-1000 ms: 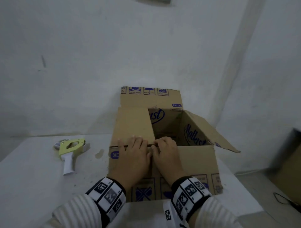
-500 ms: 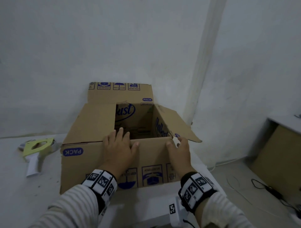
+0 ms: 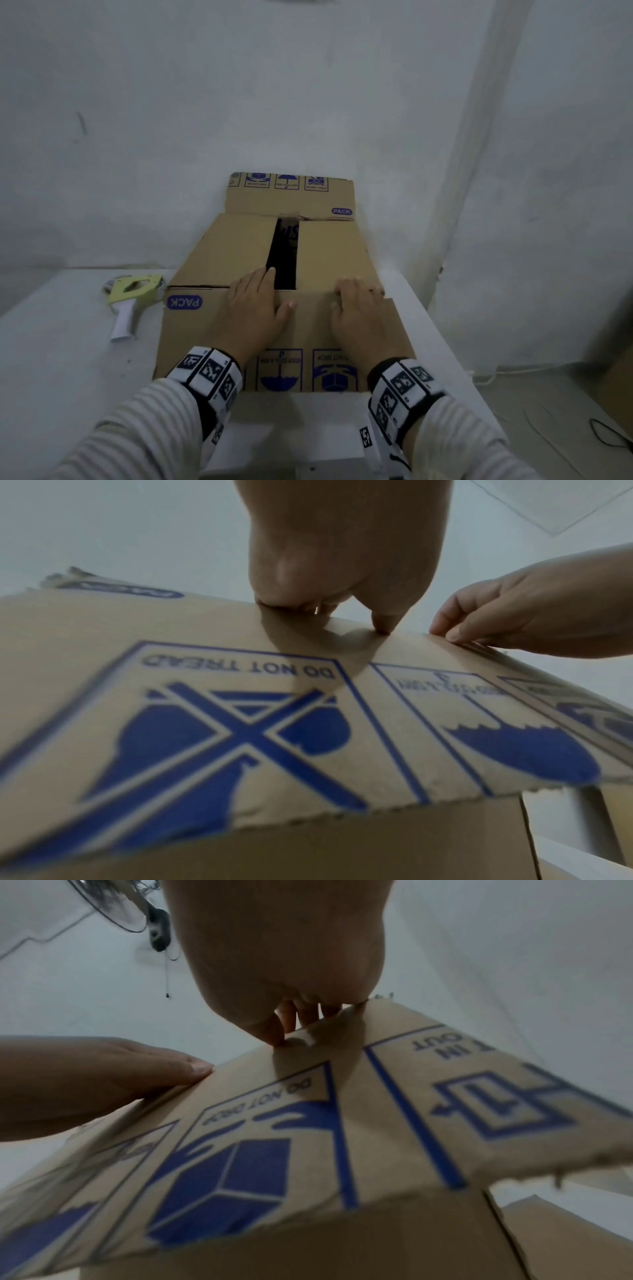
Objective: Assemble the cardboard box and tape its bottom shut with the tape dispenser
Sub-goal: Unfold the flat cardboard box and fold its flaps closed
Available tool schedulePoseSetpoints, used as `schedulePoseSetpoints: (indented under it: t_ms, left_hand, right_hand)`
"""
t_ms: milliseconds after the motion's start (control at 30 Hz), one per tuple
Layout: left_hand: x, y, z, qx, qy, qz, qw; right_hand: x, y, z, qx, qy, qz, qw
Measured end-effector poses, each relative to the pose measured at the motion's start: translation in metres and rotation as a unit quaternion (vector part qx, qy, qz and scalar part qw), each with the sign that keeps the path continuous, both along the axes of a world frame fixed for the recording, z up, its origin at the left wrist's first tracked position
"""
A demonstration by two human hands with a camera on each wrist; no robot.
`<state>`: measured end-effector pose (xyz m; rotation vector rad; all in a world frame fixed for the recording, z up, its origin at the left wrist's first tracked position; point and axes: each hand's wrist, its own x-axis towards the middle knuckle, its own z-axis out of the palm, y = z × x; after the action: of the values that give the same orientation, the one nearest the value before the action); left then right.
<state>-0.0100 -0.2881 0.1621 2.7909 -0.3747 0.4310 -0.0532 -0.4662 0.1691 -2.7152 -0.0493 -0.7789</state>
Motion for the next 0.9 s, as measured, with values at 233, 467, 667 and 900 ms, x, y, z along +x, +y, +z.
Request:
schedulePoseSetpoints:
  t_ms: [233, 467, 667, 900]
  left_hand:
    - [-0.007, 0.064, 0.004, -0.009, 0.011, -0.016, 1.000]
    - [-0.002, 0.146, 0.002, 0.001, 0.042, -0.038, 0.998]
    - [-0.002, 0.184, -0.006, 0.118, 0.042, -0.095, 0.988]
    - [0.004, 0.196, -0.001, 0.095, 0.050, -0.144, 0.984]
  right_hand:
    - [0.001, 0.032, -0.014, -0.083, 0.049, 0.078, 0.992]
    - [-0.012, 0.094, -0.024, -0.207, 0.124, 0.146, 0.959]
    - [-0.032, 0.136, -0.045, -0.300, 0.171, 0.138, 0.928]
    - [-0.055, 0.148, -0.007, -0.199, 0.140, 0.185, 0.952]
